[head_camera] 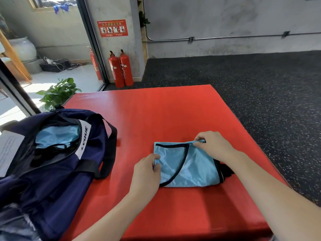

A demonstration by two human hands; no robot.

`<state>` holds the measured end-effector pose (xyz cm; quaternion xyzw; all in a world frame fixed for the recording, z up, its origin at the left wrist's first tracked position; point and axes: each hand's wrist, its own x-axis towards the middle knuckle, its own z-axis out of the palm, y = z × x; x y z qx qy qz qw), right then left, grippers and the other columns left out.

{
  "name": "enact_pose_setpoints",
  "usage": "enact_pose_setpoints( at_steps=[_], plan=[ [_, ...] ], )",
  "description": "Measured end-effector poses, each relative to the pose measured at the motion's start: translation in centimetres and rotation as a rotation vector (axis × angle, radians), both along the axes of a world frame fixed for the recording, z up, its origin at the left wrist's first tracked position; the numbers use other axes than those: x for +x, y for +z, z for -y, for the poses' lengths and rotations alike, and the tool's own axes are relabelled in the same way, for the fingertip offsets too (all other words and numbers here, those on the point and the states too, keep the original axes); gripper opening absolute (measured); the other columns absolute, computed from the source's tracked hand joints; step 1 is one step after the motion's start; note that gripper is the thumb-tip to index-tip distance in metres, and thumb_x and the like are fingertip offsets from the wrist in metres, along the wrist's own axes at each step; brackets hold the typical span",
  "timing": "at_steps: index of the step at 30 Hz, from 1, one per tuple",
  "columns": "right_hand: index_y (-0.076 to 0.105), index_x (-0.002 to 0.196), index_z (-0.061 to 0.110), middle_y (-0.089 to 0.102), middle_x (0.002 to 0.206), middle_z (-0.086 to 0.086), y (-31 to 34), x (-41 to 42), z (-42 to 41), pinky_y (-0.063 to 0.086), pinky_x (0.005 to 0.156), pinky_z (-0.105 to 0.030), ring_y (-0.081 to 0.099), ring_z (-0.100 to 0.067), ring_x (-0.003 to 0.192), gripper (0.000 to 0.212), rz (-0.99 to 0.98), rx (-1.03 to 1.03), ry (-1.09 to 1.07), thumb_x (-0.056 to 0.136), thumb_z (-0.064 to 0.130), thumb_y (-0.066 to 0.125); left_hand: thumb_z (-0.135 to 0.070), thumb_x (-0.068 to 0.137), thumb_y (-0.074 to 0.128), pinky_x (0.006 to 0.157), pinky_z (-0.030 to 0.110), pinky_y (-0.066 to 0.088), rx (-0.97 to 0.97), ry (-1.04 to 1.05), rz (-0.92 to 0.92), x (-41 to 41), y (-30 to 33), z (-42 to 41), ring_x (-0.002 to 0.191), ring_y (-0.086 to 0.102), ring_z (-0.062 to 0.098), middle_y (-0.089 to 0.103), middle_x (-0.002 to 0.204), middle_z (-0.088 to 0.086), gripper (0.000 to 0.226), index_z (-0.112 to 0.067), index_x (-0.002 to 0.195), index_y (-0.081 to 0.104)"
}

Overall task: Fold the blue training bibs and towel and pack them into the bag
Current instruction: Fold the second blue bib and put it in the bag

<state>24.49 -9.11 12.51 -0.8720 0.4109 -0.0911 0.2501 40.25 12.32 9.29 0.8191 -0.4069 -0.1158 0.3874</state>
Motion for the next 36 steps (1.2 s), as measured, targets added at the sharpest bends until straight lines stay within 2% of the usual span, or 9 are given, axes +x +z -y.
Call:
enact_pose_setpoints(
  at_steps=[4, 9, 13, 16, 20, 24, 26, 29, 36],
  plan=[
    [0.069, 0.103, 0.035, 0.067, 0.101, 0.017, -0.1, -0.3, -0.1, 0.052, 0.087, -0.033, 0.061, -0.002, 0.095, 0.018, 0.120, 0.030, 0.011, 0.090, 0.048, 0.069, -0.026, 0.100, 0.051, 0.073, 0.029, 0.049, 0.155, -0.005, 0.187, 0.5, 0.6, 0.3, 0.085, 0.057, 0.009, 0.055, 0.097, -0.013, 0.020, -0.034, 0.111, 0.065],
    [0.064, 0.120, 0.032, 0.060, 0.114, 0.020, 0.9, -1.3, -1.8, 0.041, 0.098, -0.027, 0.051, -0.003, 0.111, 0.034, 0.161, -0.195, 0.058, 0.092, 0.051, 0.065, -0.024, 0.100, 0.048, 0.070, 0.032, 0.047, 0.164, 0.010, 0.289, 1.7, 1.1, 1.3, 0.088, 0.058, 0.014, 0.051, 0.100, -0.011, 0.022, -0.031, 0.112, 0.066],
    [0.069, 0.098, 0.026, 0.068, 0.084, 0.011, 2.4, -1.6, -6.5, 0.049, 0.067, -0.018, 0.063, -0.004, 0.068, 0.014, 0.305, -0.027, 0.050, 0.092, 0.039, 0.069, -0.016, 0.099, 0.055, 0.092, 0.034, 0.043, 0.036, -0.188, 0.363, 3.2, 0.5, 2.9, 0.116, 0.048, 0.019, 0.056, 0.119, -0.007, 0.026, -0.027, 0.116, 0.071],
    [0.064, 0.082, 0.025, 0.067, 0.064, 0.002, 1.8, -1.6, -9.9, 0.049, 0.050, -0.028, 0.057, -0.008, 0.041, 0.024, 0.105, 0.154, 0.074, 0.092, 0.047, 0.067, -0.019, 0.101, 0.051, 0.104, 0.033, 0.025, 0.114, -0.310, 0.352, 3.9, 0.5, 3.8, 0.137, 0.035, 0.015, 0.047, 0.144, -0.007, 0.031, -0.031, 0.124, 0.068],
    [0.055, 0.080, 0.028, 0.062, 0.069, 0.009, -0.4, -2.3, -9.8, 0.041, 0.056, -0.029, 0.056, -0.003, 0.063, 0.040, -0.209, -0.040, 0.090, 0.090, 0.067, 0.054, -0.024, 0.099, 0.050, 0.100, 0.033, 0.026, 0.127, -0.304, 0.259, 4.9, 0.0, 3.8, 0.125, 0.046, 0.010, 0.057, 0.124, -0.019, 0.028, -0.039, 0.116, 0.067],
    [0.056, 0.080, 0.029, 0.061, 0.076, 0.012, -1.6, -2.6, -6.8, 0.044, 0.066, -0.032, 0.059, -0.012, 0.080, 0.043, -0.142, -0.224, 0.039, 0.090, 0.069, 0.044, -0.034, 0.096, 0.054, 0.094, 0.034, 0.028, 0.153, -0.257, 0.324, 4.7, 0.3, 3.0, 0.110, 0.048, 0.012, 0.058, 0.107, -0.015, 0.024, -0.038, 0.115, 0.068],
    [0.064, 0.098, 0.030, 0.067, 0.100, 0.013, -1.9, -3.1, -5.3, 0.048, 0.087, -0.034, 0.061, -0.017, 0.104, 0.046, -0.096, -0.272, 0.026, 0.092, 0.069, 0.040, -0.039, 0.094, 0.057, 0.094, 0.035, 0.032, 0.150, -0.287, 0.335, 3.9, 0.3, 2.4, 0.106, 0.052, 0.013, 0.058, 0.100, -0.015, 0.024, -0.037, 0.115, 0.068],
    [0.055, 0.135, 0.029, 0.055, 0.140, 0.012, -2.2, -3.4, -4.6, 0.027, 0.119, -0.038, 0.039, -0.015, 0.140, 0.054, -0.123, -0.275, 0.049, 0.096, 0.064, 0.045, -0.040, 0.092, 0.061, 0.095, 0.039, 0.045, 0.097, -0.337, 0.271, 2.8, 0.2, 1.4, 0.092, 0.058, 0.009, 0.059, 0.089, -0.017, 0.020, -0.035, 0.109, 0.071],
    [0.057, 0.131, 0.033, 0.053, 0.134, 0.018, -1.7, -2.0, -7.4, 0.026, 0.112, -0.026, 0.039, -0.004, 0.133, 0.048, 0.027, -0.291, 0.232, 0.095, 0.063, 0.049, -0.030, 0.093, 0.066, 0.074, 0.014, 0.044, -0.003, -0.228, 0.181, 2.2, 0.6, 1.2, 0.076, 0.057, 0.000, 0.059, 0.083, -0.018, 0.014, -0.031, 0.103, 0.076]
  ],
)
